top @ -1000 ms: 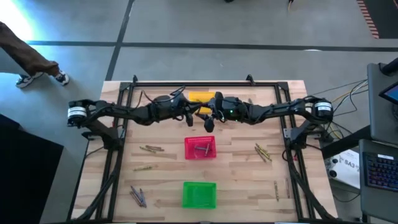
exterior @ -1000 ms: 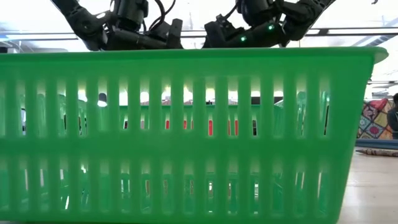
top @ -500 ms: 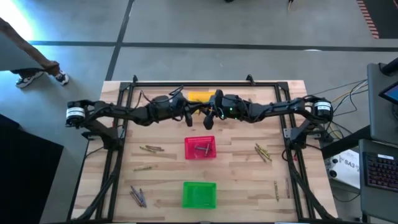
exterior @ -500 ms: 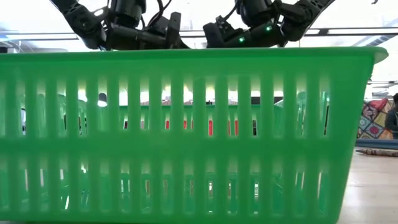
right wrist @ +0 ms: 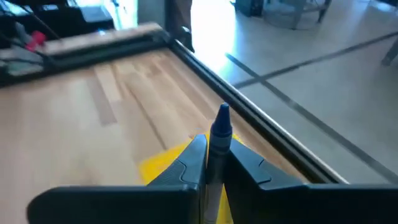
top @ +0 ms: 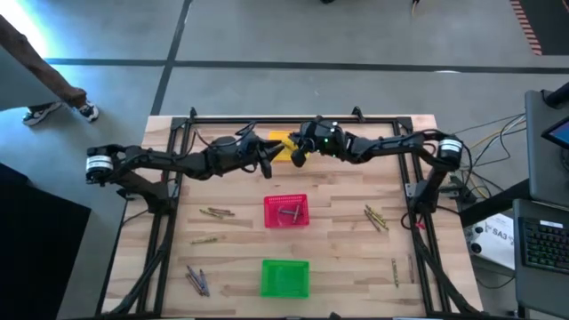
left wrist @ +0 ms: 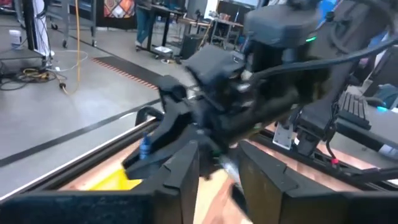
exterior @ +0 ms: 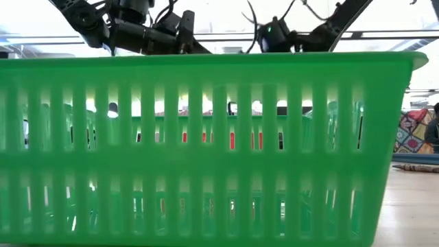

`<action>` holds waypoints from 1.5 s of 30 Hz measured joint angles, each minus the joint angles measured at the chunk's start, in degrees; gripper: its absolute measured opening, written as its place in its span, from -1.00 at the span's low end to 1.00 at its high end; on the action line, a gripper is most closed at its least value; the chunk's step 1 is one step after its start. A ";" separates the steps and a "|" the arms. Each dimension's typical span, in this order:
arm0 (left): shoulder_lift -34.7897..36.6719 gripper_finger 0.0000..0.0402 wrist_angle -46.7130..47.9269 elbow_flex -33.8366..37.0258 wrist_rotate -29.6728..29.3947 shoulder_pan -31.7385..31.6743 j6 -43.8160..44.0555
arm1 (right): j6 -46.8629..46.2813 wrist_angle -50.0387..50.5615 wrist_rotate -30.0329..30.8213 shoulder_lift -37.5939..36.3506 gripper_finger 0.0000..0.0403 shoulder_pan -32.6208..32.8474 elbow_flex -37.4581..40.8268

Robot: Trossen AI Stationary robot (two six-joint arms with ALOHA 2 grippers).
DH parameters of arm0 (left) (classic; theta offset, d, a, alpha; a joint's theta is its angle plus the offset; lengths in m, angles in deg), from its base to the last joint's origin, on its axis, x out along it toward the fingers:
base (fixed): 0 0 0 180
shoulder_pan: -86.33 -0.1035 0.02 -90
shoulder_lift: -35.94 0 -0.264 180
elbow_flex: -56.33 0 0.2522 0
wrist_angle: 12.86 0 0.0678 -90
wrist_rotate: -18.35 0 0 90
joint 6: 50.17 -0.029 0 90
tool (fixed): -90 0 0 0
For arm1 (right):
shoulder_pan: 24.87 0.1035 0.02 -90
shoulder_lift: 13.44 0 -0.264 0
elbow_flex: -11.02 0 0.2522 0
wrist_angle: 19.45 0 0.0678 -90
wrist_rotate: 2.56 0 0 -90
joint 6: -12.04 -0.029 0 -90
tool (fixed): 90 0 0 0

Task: Sort crayons
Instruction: Put the blue crayon into the yellow bin, then put the brown crayon into the green bin

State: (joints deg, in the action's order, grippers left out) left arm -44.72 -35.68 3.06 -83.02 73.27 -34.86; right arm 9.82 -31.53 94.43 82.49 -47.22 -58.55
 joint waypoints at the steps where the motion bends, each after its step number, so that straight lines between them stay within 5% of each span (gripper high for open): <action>1: 0.00 -0.51 0.28 0.00 0.01 0.00 -0.06 | 0.41 -0.97 -0.13 0.89 -0.83 -0.43 0.00; 10: 0.21 -0.41 3.56 -0.02 -0.11 1.05 -2.56 | 1.75 -1.24 -1.49 2.79 -0.34 -1.32 -0.02; 17: 2.73 -0.41 22.34 -0.04 -0.19 4.53 -0.34 | 0.57 1.64 -1.47 -0.93 0.01 0.67 2.28; 29: 11.47 -0.41 63.42 -0.73 -3.09 20.57 15.53 | 5.52 7.98 -3.51 -20.28 -0.01 1.00 7.37; 45: -3.38 -0.41 68.57 -0.22 3.40 24.13 25.90 | 2.21 9.10 -5.51 -36.70 -0.02 2.23 16.58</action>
State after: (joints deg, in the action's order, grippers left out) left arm -48.10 32.89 2.84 -79.62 97.40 -8.96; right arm 12.03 -22.43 88.92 45.79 -44.99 -41.97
